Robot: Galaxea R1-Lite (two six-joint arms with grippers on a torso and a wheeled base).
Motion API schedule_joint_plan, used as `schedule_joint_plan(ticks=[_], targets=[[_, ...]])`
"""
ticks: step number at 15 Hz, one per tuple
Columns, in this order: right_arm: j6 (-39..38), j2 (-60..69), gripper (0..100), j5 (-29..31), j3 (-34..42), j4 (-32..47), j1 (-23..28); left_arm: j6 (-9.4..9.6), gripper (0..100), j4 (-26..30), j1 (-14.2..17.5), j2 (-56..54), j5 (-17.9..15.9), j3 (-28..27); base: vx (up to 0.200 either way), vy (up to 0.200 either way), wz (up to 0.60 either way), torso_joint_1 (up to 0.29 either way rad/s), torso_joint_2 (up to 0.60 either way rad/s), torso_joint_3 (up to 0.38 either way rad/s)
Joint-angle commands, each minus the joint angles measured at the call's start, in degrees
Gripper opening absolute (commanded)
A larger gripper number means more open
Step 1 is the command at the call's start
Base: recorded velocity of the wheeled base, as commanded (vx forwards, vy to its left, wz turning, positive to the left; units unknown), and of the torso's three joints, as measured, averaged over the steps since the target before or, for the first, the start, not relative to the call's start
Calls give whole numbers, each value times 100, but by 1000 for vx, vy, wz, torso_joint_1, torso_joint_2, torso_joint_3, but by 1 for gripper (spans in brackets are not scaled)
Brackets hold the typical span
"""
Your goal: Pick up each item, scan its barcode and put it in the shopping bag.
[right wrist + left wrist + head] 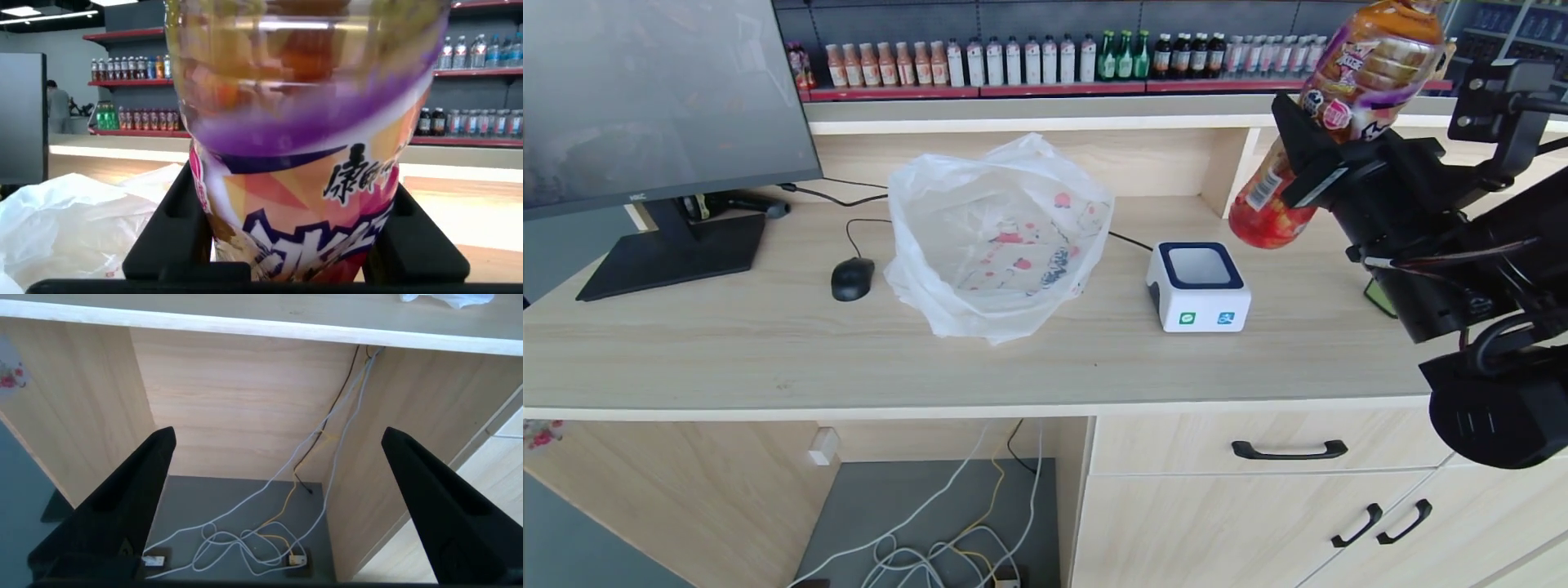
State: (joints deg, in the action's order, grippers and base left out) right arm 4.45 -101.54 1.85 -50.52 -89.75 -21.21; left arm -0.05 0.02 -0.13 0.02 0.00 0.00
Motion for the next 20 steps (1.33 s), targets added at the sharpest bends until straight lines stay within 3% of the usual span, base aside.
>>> schedule_joint_plan(ticks=[1, 13, 20], targets=[[-23, 11, 0, -1, -11, -25, 108, -4, 100, -2, 13, -2, 0, 0, 0, 200, 0, -2, 7, 2], [-32, 20, 0, -1, 42, -25, 126, -13, 100, -2, 13, -2, 0, 0, 0, 200, 0, 3, 1, 2], [12, 20, 0, -1, 323, -25, 21, 5, 100, -2, 5, -2, 0, 0, 0, 0, 0, 0, 0, 0]])
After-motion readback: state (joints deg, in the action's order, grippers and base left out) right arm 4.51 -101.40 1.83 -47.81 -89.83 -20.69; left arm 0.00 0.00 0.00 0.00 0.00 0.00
